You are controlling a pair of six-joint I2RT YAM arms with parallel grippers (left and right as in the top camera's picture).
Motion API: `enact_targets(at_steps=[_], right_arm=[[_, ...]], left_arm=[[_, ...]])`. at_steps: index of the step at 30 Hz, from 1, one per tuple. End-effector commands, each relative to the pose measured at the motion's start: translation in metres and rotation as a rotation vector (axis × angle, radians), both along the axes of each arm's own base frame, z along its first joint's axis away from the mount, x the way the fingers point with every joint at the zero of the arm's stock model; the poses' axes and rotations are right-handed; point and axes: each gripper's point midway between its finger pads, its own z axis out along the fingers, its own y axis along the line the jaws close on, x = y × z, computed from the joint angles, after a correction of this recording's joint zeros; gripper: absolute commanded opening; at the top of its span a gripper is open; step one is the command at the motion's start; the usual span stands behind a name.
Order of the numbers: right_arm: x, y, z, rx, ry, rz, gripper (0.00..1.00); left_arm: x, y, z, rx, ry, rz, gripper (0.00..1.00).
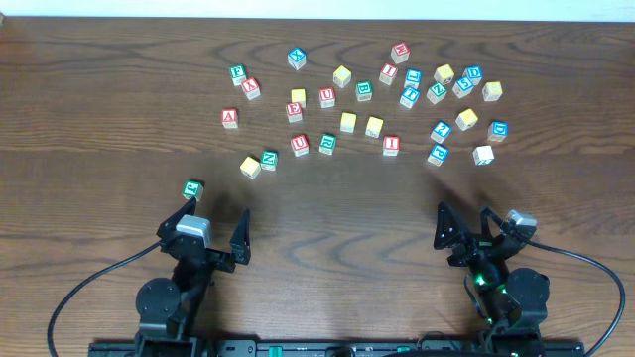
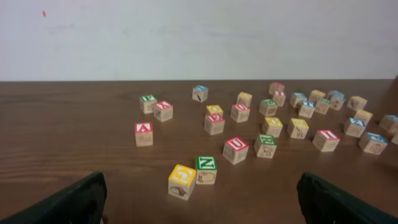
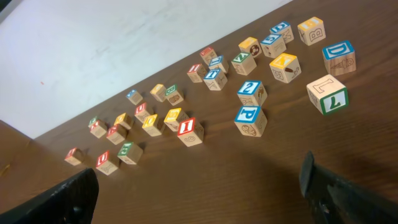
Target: Spell out AI2
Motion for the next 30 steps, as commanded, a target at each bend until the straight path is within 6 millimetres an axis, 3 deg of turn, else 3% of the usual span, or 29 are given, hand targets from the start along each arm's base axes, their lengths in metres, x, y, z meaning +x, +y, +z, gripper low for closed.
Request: enact_targets(at_steps=[1,6,9,12,14,19,22,30], right_arm=[[0.0,0.001,-0.002,0.013,0.008,0.006,0.99],[0.0,0.001,-0.002,0.013,0.008,0.006,0.99],[0.0,0.001,-0.002,0.013,0.008,0.006,0.99],[0.0,0.001,-0.002,0.013,0.008,0.007,0.99],[0.0,0.001,-0.002,0.013,0.008,0.006,0.99],[0.0,0.001,-0.002,0.013,0.008,0.006,0.99],[0.0,0.001,-0.002,0.013,0.008,0.006,0.99],[0.0,0.001,-0.002,0.013,0.008,0.006,0.99]], left_arm=[[0.0,0.004,0.038,-0.02,-0.019,0.025,0.96],[0.023,0.008,0.068,-0.004,0.105,0.059,0.96],[0.052,0.006,0.087,0.005,0.235,0.061,0.96],[0.095,0.003,0.104,0.022,0.447,0.064,0.96],[0.116,0.002,0.106,0.035,0.568,0.064,0.96],[0.15,-0.004,0.096,0.046,0.764,0.046,0.96],[0.155,-0.006,0.073,0.058,0.831,0.037,0.96],[0.165,0.002,0.05,0.084,0.88,0.079,0.96]])
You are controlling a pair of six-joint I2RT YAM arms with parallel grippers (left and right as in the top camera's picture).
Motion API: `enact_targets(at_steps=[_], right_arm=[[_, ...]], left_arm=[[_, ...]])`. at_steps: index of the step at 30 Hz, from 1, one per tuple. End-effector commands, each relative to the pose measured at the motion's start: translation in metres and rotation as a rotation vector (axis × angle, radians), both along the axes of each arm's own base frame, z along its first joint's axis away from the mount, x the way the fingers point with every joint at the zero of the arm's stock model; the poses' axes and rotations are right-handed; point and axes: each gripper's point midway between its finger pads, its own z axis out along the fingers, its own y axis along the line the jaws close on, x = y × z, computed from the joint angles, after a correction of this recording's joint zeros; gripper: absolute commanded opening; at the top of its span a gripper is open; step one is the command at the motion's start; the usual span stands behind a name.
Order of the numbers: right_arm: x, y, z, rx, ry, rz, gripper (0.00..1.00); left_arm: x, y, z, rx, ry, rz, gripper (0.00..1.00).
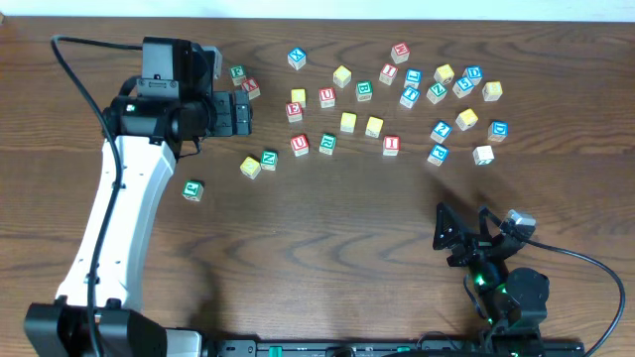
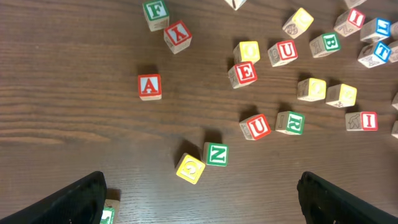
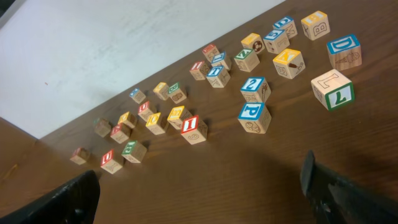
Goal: Spell out AI2
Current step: 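Reach the left gripper over the red-lettered A block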
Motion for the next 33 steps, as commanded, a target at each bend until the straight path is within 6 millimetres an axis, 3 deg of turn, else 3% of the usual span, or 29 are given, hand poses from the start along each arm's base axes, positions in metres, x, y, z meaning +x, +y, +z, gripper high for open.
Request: enact_targets(at_steps=[1,3,8,13,19,23,27,33], right_arm=[[0.0,-0.001,-0.001,0.004,0.002,-0.005,0.99],[0.0,-0.001,-0.001,0.005,0.002,-0.006,0.99],[0.0,-0.001,-0.001,0.005,0.002,-0.006,0.99],[0.0,-0.001,-0.001,0.005,0.002,-0.006,0.99],[0.0,-0.001,-0.001,0.005,0.002,-0.006,0.99],[0.0,-0.001,-0.001,0.005,0.002,-0.006,0.99],[0.0,-0.001,-0.001,0.005,0.002,-0.006,0.99],[0.0,-0.001,-0.001,0.005,0.002,-0.006,0.99]], left_arm=[[0.007,0.013,0.003,0.039,-0.013,0.05,0.96],[0.011,0.035,0.001,0.086,-0.011,0.191,0.89],[0.025,0.059,-0.022,0.092,0.084,0.297,0.84],[0.044,0.059,-0.039,0.114,0.186,0.283,0.89],[0.061,0.051,-0.039,0.106,0.207,0.205,0.95],[0.06,0.052,-0.05,0.125,0.245,0.176,0.98],[0.054,0.051,-0.078,0.138,0.334,0.147,0.99],[0.053,0.043,-0.105,0.112,0.4,0.102,0.99]])
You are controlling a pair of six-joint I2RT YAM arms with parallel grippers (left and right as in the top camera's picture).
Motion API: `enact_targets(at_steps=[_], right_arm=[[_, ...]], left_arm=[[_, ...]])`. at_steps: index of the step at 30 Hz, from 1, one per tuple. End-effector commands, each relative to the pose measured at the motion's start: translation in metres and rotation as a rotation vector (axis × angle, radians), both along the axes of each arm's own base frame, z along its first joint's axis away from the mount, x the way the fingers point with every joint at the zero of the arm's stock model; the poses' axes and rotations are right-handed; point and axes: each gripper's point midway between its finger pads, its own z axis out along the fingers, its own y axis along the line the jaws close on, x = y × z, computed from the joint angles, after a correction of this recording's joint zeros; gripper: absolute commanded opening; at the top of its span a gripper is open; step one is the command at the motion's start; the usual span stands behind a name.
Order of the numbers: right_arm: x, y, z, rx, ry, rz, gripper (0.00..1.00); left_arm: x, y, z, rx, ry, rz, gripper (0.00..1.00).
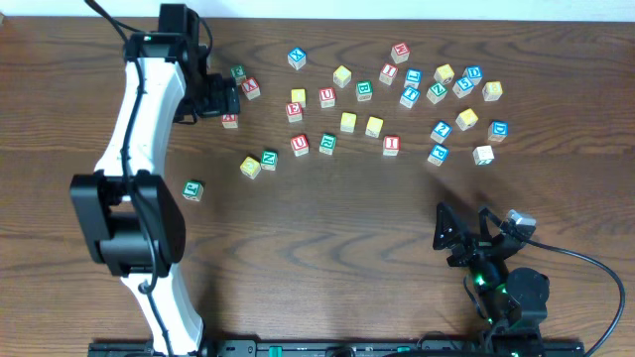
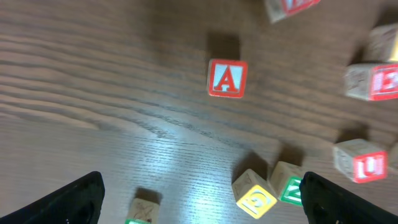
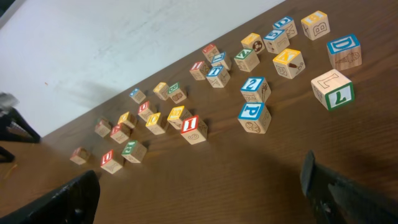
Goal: Spell out AI2
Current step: 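Reach the left gripper over the red-lettered A block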
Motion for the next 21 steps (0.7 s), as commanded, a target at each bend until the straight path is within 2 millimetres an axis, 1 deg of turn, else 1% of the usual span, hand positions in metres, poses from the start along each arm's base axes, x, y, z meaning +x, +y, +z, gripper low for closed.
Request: enact_targets(at_steps=[1,8,14,16,21], right_arm=[[0.0,-0.001,-0.001,0.004,0.002,-0.006,0.99],[0.0,-0.001,-0.001,0.004,0.002,-0.006,0.99],[0.0,-0.001,-0.001,0.004,0.002,-0.006,0.99],[0.0,-0.001,-0.001,0.004,0.002,-0.006,0.99],[0.0,-0.001,-0.001,0.004,0.002,-0.006,0.99]], left_arm=[[0.001,-0.006,-0.009,-0.032,0.022,-0.044,0.99],[0.003,-0.006,-0.013,-0.024,0.021,-0.081,0.99],[0.002,-0.006,-0.039,-0.026,0.078,-0.081,0.98],[0.003,-0.006,-0.045,-0.027,0.087,-0.081,0.98],[0.01,-0.006,-0.045,-0.026,0.06,-0.082,0.97]])
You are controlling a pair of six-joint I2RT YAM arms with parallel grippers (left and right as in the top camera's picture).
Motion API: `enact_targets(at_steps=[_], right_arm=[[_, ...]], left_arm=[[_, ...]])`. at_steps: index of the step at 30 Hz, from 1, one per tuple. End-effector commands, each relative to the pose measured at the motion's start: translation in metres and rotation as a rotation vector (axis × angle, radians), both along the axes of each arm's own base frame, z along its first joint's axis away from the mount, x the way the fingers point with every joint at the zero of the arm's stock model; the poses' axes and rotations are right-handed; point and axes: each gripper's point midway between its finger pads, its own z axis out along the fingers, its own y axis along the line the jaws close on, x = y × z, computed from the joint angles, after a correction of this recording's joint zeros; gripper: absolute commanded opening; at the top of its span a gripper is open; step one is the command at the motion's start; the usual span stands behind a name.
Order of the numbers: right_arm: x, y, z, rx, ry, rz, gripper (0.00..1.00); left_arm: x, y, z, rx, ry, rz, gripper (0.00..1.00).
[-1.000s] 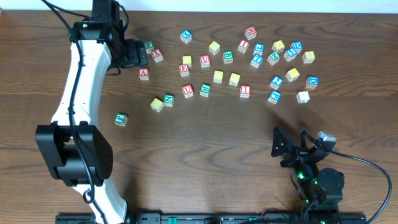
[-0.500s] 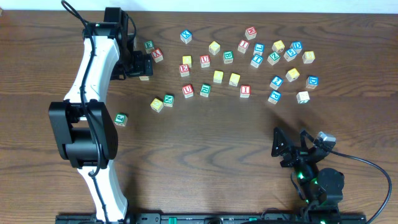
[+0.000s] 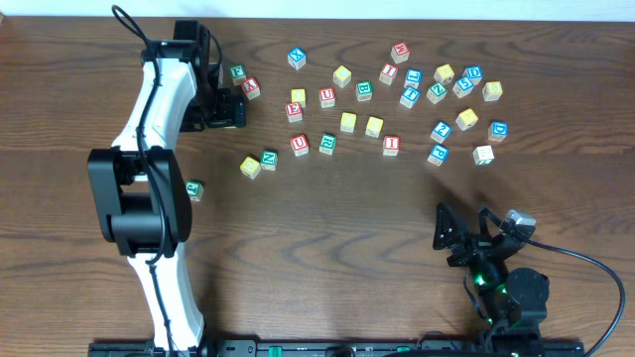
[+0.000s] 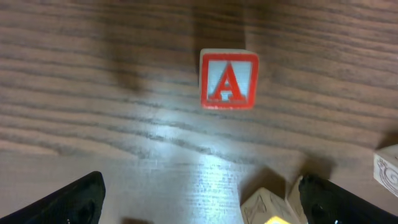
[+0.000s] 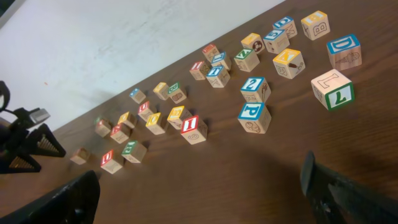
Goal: Spell out AI2
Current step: 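Reach the left gripper over the red-lettered A block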
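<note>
The red A block (image 4: 229, 79) lies face up on the wooden table (image 4: 93, 74), alone, with my left gripper (image 4: 199, 208) open just above and short of it. Only the dark fingertips (image 4: 74, 200) show at the lower corners. In the overhead view the left gripper (image 3: 225, 109) covers that block. The red I block (image 3: 391, 145) and the blue 2 block (image 3: 441, 130) sit among the scattered blocks; both show from the right wrist, I block (image 5: 189, 127), 2 block (image 5: 254, 89). My right gripper (image 3: 464, 232) rests open near the front edge.
Several other letter blocks are scattered across the far half of the table. A yellow block (image 3: 250, 167) and a green N block (image 3: 269, 159) lie just in front of the A. A lone green block (image 3: 193, 189) sits beside the left arm.
The left gripper has come lower and closer over the A block, which now looks larger in its view. The right arm has not moved.
Both grippers stood open at rest near the front edge. Then the left arm was stretched high over the left group of blocks, with the A in view. Then it hung nearer above the A, and now it is closer still, open.
</note>
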Motion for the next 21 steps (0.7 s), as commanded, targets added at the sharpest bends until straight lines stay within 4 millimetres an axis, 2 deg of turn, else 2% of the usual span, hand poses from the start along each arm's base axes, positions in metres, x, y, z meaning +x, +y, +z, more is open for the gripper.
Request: enact_targets(at_steps=[1,13,17,19,21], right_arm=[[0.0,-0.001,-0.001,0.004,0.002,-0.005,0.99],[0.0,-0.001,-0.001,0.004,0.002,-0.006,0.99],[0.0,-0.001,-0.001,0.004,0.002,-0.005,0.99],[0.0,-0.001,-0.001,0.004,0.002,-0.006,0.99],[0.0,-0.001,-0.001,0.004,0.002,-0.005,0.99]], left_arm=[[0.007,-0.002,0.005,-0.011,-0.029,-0.018,0.95],[0.022,-0.022,0.007,-0.006,-0.099,-0.1,0.95],[0.027,-0.021,0.004,0.006,-0.111,-0.088,0.95],[0.028,-0.014,0.0,0.043,-0.106,-0.06,0.95],[0.027,-0.013,-0.009,0.049,-0.086,-0.059,0.95]])
